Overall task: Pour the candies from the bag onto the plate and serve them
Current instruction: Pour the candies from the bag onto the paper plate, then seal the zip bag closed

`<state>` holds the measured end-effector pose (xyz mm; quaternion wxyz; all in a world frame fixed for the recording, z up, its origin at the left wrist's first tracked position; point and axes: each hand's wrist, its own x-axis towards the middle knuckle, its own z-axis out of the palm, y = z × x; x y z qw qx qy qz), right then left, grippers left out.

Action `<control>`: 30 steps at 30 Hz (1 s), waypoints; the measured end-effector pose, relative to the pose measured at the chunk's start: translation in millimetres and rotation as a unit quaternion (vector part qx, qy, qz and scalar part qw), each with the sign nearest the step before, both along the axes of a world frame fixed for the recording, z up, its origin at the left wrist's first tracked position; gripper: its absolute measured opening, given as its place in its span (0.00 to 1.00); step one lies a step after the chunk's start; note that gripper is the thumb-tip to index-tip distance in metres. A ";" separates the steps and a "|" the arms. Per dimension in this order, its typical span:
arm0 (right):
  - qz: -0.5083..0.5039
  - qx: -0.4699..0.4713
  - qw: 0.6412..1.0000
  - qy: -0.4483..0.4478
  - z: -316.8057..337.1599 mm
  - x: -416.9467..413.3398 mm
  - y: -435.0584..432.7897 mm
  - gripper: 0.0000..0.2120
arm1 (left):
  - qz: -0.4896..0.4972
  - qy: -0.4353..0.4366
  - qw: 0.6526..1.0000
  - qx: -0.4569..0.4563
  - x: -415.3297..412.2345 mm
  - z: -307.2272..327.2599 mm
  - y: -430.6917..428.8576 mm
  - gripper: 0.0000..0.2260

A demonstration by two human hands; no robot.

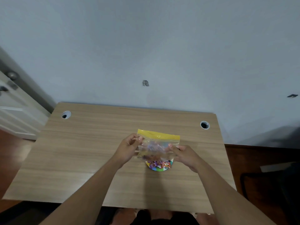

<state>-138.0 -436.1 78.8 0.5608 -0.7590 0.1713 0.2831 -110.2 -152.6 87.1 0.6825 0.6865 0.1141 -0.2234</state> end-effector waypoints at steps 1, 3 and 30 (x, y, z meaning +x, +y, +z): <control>0.001 -0.004 1.000 -0.010 7.3 3.3 0.0 0.22 | -0.012 -0.013 1.000 -0.001 3.9 5.5 1.8 0.09; -0.002 -0.007 0.999 -0.034 26.1 11.7 0.4 0.18 | -0.034 -0.054 0.998 0.003 10.6 16.9 7.1 0.08; 0.180 -0.143 0.924 -0.304 114.5 73.6 110.6 0.09 | 0.065 -0.284 0.947 0.134 26.9 74.5 42.5 0.01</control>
